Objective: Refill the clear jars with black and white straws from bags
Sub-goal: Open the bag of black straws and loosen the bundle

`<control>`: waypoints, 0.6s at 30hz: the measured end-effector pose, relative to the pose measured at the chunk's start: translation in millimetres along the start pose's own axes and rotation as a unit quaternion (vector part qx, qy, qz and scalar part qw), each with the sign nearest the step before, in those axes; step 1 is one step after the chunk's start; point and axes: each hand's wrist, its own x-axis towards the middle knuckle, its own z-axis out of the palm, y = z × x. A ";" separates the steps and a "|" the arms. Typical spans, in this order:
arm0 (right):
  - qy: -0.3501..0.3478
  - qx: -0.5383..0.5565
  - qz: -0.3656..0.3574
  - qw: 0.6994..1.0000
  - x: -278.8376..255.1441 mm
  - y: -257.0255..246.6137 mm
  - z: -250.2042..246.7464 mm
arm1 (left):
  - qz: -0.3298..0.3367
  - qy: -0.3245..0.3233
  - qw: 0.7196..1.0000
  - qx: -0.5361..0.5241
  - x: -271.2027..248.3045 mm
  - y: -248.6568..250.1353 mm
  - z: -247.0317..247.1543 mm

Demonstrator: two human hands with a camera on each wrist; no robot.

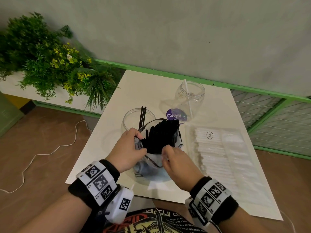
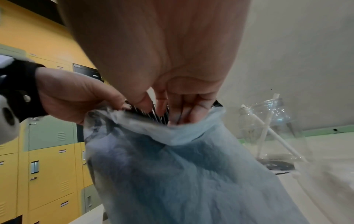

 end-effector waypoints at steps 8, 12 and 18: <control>0.025 -0.153 0.103 0.982 2.6 11.2 -4.1 | 0.014 0.009 1.000 -0.004 -4.9 -1.4 2.7; 0.032 -0.019 0.154 0.987 13.0 11.3 -5.1 | 0.043 -0.023 0.999 -0.006 -7.1 2.5 5.8; 0.074 0.113 0.163 0.977 31.8 5.0 -4.4 | 0.065 -0.045 0.997 -0.026 -9.9 5.5 8.4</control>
